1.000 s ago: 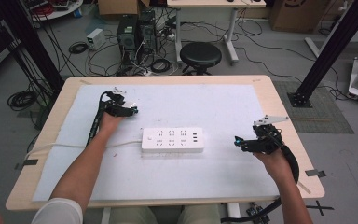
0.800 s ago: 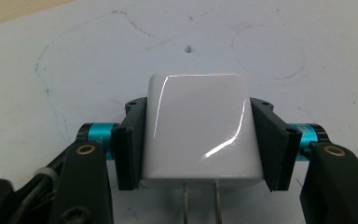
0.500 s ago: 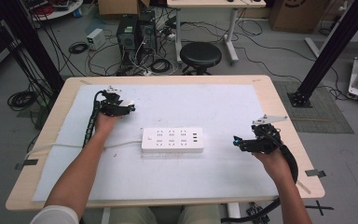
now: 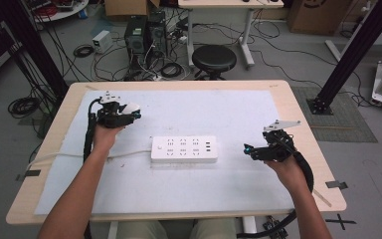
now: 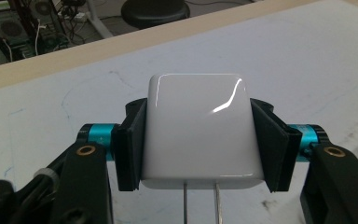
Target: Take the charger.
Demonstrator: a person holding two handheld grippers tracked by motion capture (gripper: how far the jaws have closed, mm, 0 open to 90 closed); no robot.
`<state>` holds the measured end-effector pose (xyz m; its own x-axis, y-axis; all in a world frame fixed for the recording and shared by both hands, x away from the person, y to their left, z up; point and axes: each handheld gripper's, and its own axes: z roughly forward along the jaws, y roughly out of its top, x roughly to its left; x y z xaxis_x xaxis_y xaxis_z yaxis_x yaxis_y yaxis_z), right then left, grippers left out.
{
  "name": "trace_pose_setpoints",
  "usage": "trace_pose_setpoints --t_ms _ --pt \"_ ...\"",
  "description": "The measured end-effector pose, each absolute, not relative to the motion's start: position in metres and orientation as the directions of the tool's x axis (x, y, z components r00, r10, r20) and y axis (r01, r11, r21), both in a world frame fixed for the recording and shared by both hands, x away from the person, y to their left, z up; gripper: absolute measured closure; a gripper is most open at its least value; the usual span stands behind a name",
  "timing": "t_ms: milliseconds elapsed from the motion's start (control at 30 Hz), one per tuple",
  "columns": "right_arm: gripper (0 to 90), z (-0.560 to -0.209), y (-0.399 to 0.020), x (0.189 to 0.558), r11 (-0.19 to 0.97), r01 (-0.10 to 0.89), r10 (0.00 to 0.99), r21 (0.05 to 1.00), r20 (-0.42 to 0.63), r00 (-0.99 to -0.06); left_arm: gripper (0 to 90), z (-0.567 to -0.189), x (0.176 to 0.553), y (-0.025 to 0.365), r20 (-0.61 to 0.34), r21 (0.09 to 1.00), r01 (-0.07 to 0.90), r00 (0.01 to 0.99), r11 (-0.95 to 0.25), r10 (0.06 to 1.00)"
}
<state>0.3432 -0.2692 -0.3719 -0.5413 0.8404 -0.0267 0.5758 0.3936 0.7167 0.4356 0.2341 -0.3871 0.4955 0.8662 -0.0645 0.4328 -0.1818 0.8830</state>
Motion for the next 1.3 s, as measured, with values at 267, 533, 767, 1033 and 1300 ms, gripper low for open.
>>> trace_pose_setpoints --t_ms 267,533,767,1033,1300 --pt "16.2 -0.371 -0.262 0.343 0.407 0.556 0.825 0.725 -0.030 -0.564 42.6 -0.374 0.404 0.228 -0.069 0.905 0.391 0.518 -0.164 0.853" --pt "16.3 -0.375 -0.256 0.341 0.409 0.558 0.817 0.722 -0.016 -0.577 42.7 -0.367 0.374 0.220 -0.031 0.918 0.347 0.547 -0.193 0.836" --pt "16.2 -0.374 -0.256 0.337 0.412 0.542 0.808 0.732 -0.017 -0.590 42.6 -0.362 0.350 0.214 -0.013 0.928 0.312 0.578 -0.206 0.816" --pt "16.3 -0.374 -0.255 0.329 0.416 0.526 0.798 0.742 -0.021 -0.602 42.7 -0.357 0.325 0.209 0.022 0.934 0.268 0.620 -0.238 0.784" --pt "16.2 -0.376 -0.255 0.332 0.414 0.526 0.798 0.743 -0.017 -0.603 42.6 -0.358 0.313 0.206 0.045 0.939 0.223 0.674 -0.261 0.737"
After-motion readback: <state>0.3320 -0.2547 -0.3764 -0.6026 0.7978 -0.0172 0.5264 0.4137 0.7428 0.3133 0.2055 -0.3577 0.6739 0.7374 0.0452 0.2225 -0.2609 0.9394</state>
